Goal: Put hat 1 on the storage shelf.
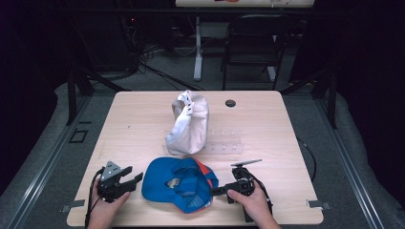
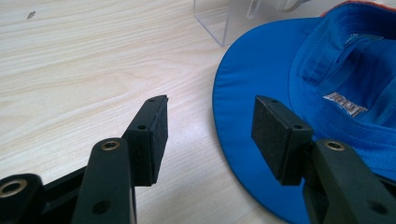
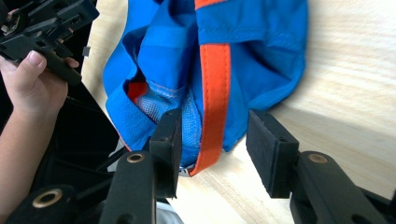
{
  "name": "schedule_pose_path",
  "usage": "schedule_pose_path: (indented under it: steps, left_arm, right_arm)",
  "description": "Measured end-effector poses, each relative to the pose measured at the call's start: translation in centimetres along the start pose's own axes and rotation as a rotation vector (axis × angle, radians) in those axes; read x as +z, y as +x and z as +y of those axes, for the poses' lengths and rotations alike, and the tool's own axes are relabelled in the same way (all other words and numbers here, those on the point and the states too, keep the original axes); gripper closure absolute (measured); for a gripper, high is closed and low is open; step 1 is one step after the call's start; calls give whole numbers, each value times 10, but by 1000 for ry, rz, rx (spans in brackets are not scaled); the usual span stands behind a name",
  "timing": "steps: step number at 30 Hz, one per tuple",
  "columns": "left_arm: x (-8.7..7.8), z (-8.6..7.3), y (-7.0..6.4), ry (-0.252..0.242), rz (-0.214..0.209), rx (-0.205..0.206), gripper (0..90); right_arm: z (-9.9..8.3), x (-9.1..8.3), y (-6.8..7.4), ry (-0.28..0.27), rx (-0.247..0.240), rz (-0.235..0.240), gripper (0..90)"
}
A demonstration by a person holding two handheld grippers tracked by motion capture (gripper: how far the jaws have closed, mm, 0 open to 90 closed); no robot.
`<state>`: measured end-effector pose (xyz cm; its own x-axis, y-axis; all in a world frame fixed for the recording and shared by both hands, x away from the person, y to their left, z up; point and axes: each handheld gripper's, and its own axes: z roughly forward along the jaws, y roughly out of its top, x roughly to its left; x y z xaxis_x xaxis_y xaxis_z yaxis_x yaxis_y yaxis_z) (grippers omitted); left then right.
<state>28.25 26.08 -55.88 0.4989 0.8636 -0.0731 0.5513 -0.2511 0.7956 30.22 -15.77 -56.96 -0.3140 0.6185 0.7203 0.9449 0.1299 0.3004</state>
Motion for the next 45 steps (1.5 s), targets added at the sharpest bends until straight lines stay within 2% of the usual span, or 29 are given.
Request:
schedule_pose_path:
  steps: [7, 8, 10, 14, 20, 26, 29, 30, 31, 32, 33, 38, 39, 45]
  left_arm:
    - [-4, -3, 3, -6, 11, -8, 463]
    - [-4, -3, 3, -6, 11, -8, 463]
    - [-4, -3, 2, -6, 11, -9, 464]
    - [-3, -3, 2, -1, 8, -5, 462]
    - [-2, -3, 1, 1, 7, -2, 463]
    - [-3, -3, 1, -2, 8, 2, 462]
    - [-3, -3, 1, -1, 9, 1, 463]
    - [-3, -3, 1, -2, 8, 2, 463]
    - [-3, -3, 1, -3, 9, 0, 463]
    - [-3, -3, 1, -3, 9, 0, 463]
    - [-3, -3, 1, -5, 11, 1, 463]
    - [-3, -3, 0, -4, 11, 5, 463]
    - [-3, -3, 0, -5, 11, 5, 463]
    - [-3, -3, 0, -4, 11, 7, 463]
  right_arm:
    - [2, 7, -1, 44, 23, 51, 582]
    - [2, 9, -2, 26, 45, 70, 594]
    - [3, 8, -4, 44, 60, 93, 614]
    - [4, 6, -5, 23, 90, 143, 662]
    - [5, 2, -4, -3, 126, 158, 726]
    - [6, 1, -2, -50, 140, 135, 767]
    - [6, 0, -1, -60, 128, 123, 774]
    - [6, -3, 0, -46, 105, 65, 775]
    - [6, -1, 1, -73, 112, 107, 776]
    - [5, 1, 7, -107, 141, 72, 776]
    - [5, -2, 4, -72, 90, 72, 777]
    - [5, -6, 6, -62, 76, 55, 778]
    - [5, -5, 7, -79, 88, 59, 778]
    - [7, -14, 7, -69, 93, 45, 778]
